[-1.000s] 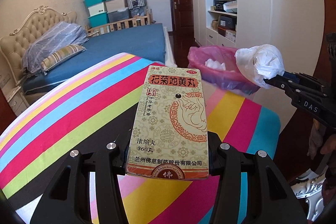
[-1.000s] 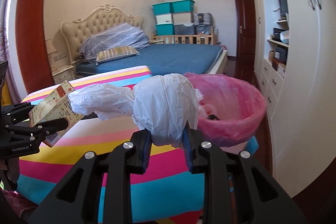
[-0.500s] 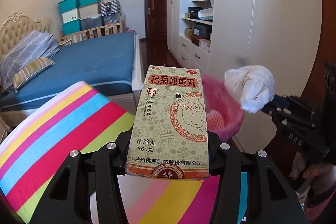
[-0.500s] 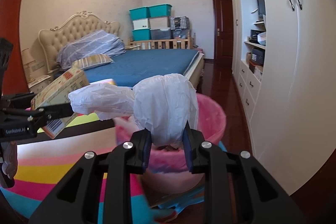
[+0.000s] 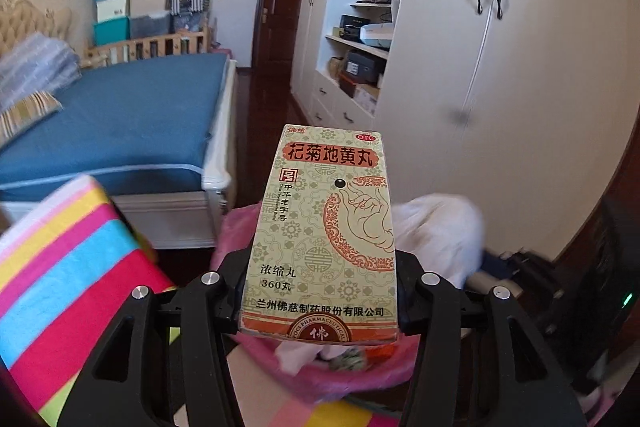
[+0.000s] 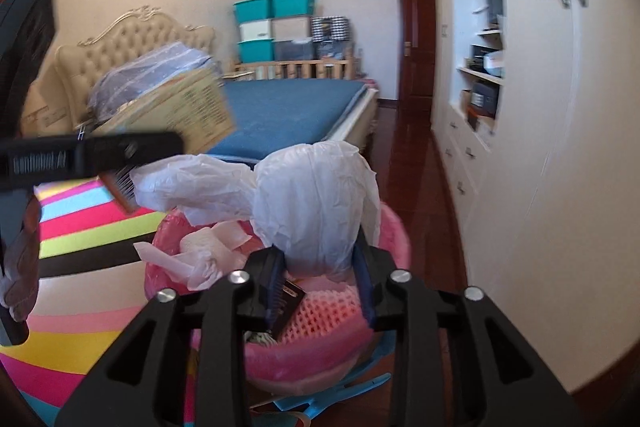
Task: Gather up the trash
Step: 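Open both tools over the wastebasket to drop the box and bag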
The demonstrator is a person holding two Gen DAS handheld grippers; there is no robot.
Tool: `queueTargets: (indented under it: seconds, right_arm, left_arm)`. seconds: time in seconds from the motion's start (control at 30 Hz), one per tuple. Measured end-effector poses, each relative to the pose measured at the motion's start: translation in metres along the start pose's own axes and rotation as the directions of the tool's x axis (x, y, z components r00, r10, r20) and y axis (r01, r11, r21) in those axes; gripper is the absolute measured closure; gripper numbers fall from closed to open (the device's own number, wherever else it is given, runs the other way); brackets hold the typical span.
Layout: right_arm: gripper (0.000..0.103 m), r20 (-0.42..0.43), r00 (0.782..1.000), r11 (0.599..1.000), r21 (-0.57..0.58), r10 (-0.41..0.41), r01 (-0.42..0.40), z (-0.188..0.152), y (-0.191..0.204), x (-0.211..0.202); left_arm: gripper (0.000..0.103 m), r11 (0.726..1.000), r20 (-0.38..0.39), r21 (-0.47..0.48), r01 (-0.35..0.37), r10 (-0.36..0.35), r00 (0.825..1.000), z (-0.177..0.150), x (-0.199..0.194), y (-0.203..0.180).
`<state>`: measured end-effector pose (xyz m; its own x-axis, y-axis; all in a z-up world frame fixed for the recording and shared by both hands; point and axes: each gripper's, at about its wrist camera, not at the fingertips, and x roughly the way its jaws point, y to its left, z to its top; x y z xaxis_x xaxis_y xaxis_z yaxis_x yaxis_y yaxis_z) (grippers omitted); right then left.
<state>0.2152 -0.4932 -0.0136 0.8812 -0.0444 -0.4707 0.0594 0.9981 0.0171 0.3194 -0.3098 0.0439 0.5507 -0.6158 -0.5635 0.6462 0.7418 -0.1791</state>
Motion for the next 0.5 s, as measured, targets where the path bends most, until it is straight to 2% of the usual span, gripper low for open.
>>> queueTargets:
  seconds: [0.03,0.07,0.17,0.3,0.37,0.5]
  right_arm:
    - [0.037,0.002,1.000,1.000,-0.010,-0.011,0.011,-0.001,0.001,0.003]
    - [0.035,0.004,1.000,1.000,-0.015,-0.023,0.023,-0.002,0.001,0.003]
    - [0.032,0.026,0.999,0.999,0.023,-0.036,0.036,-0.010,-0.006,-0.009]
    - [0.025,0.066,0.997,0.998,0.048,-0.040,0.037,-0.017,-0.009,-0.040]
    - [0.021,0.087,0.995,0.998,0.058,-0.039,0.034,-0.020,-0.009,-0.058]
    - [0.012,0.126,0.991,0.998,0.044,-0.045,0.039,-0.020,0.002,-0.098]
  left_arm:
    - [0.030,1.000,0.007,-0.016,-0.002,0.002,1.000,0.002,0.002,0.001]
    - [0.020,0.999,0.028,-0.030,-0.015,0.016,0.999,0.003,0.002,0.002]
    - [0.019,0.998,0.068,-0.046,-0.053,0.056,0.996,0.002,-0.005,0.002]
    - [0.019,0.986,0.109,-0.015,-0.166,0.166,0.980,-0.010,-0.030,0.001]
    - [0.012,0.974,0.135,0.002,-0.228,0.225,0.965,-0.015,-0.046,0.000]
    - [0.011,0.951,0.209,-0.003,-0.309,0.303,0.930,-0.032,-0.087,-0.003]
